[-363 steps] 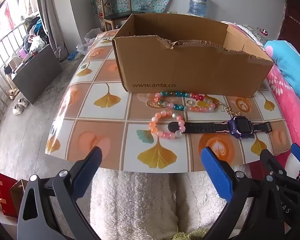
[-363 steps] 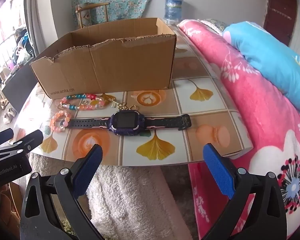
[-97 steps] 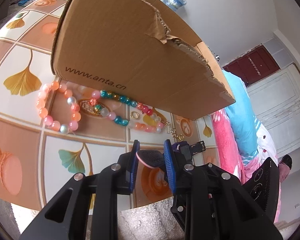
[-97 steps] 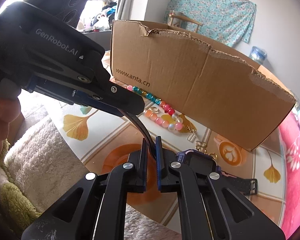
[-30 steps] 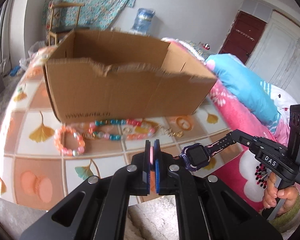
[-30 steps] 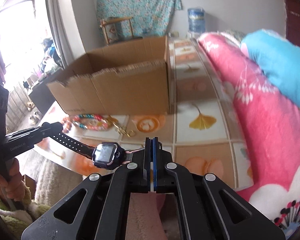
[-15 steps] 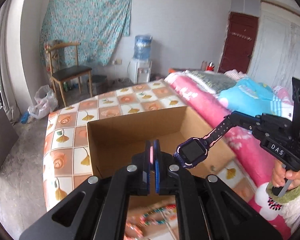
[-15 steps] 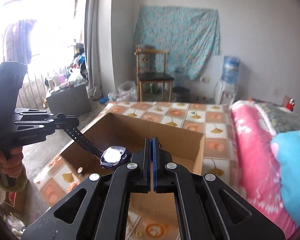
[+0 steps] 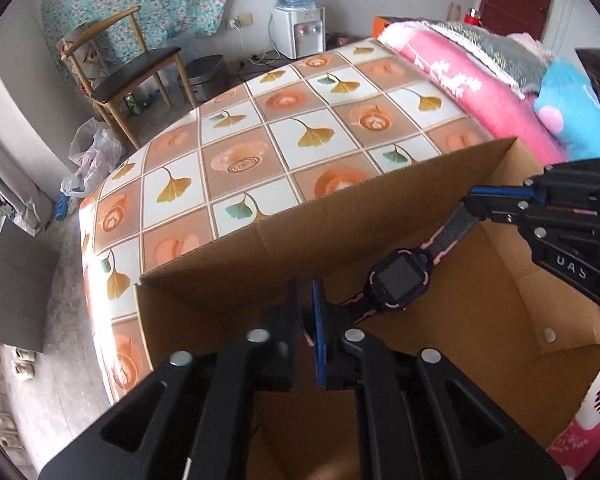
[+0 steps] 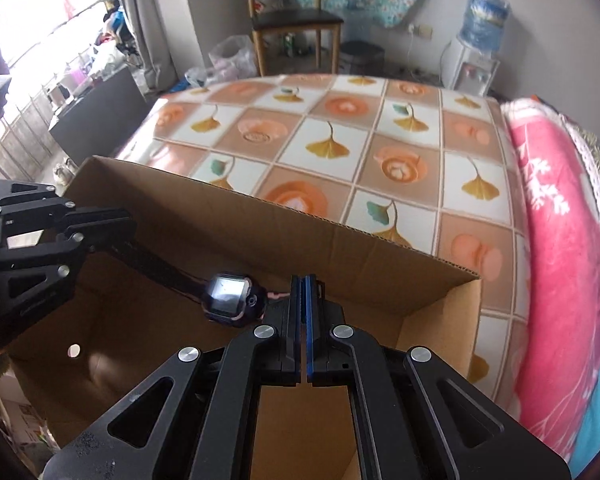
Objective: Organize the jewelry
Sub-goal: 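Carry the smartwatch with the left gripper over the box and release it inside, then move the right gripper back toward the multicolour bead bracelet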
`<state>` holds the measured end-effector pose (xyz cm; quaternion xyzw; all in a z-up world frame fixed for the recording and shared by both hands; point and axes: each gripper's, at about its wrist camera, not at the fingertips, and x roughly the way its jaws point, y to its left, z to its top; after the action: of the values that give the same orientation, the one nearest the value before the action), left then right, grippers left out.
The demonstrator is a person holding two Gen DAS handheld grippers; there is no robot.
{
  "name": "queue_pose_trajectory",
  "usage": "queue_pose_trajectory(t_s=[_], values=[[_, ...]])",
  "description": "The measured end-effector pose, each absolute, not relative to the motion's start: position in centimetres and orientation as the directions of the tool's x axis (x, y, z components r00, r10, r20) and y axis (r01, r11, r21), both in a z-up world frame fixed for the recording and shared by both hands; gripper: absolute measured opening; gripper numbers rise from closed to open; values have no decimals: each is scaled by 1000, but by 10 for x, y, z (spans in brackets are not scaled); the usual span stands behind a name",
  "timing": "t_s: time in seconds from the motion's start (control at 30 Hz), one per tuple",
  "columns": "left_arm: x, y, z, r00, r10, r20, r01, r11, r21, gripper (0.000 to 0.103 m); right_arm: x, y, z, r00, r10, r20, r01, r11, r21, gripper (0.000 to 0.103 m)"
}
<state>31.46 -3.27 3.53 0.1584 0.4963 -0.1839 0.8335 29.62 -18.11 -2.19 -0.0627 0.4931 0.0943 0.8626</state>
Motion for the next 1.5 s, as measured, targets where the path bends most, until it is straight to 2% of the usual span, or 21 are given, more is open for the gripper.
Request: queue_pose_trajectory(t_s=[0.07,0.13,0.37,0.4,0.47,0.53,0.63,0.73,0.87,0.97,1.07,1.13,1.27,1.5], values=[[314,-34,35,443,-141,-885,472,876,97,33,298,-183,-25,471,99,-877,-212,977,-3,1],[314,-31,38,463,-138,-876,463,880,105,41,297,-186,-23,468,90,-879,-200,980,-6,5],[278,-1,94,570,-221,-791,423,905,52,54,254,-201,20,550,144,-822,-201,979,37,11],[270,4,103,585,-236,-776,420,906,42,57,238,-204,32,575,165,-801,-207,977,53,14],[241,21,124,626,-273,-731,415,910,16,69,206,-209,52,618,212,-758,-233,969,81,22],[205,38,137,665,-282,-692,401,916,12,75,170,-214,67,657,255,-710,-252,961,111,33],[158,57,138,694,-287,-660,379,926,-4,84,106,-217,73,683,335,-650,-307,938,161,38],[108,72,109,705,-274,-654,328,944,-42,91,57,-211,52,685,380,-621,-337,922,192,42],[71,72,41,656,-241,-716,263,961,-83,92,25,-188,-11,633,346,-692,-310,933,183,42],[63,58,-13,606,-157,-780,228,974,-20,92,18,-165,-54,595,299,-746,-286,946,151,37],[60,48,-44,577,-114,-809,205,979,9,91,20,-148,-67,593,290,-751,-286,948,140,35],[56,48,-47,571,-168,-804,206,977,-59,91,28,-143,-70,582,319,-748,-282,942,183,29],[51,43,-38,625,-249,-740,237,963,-125,90,44,-144,-74,566,345,-749,-238,938,252,22],[57,38,-37,627,-382,-679,290,923,-252,72,69,-144,-86,529,314,-788,-154,949,275,19]])
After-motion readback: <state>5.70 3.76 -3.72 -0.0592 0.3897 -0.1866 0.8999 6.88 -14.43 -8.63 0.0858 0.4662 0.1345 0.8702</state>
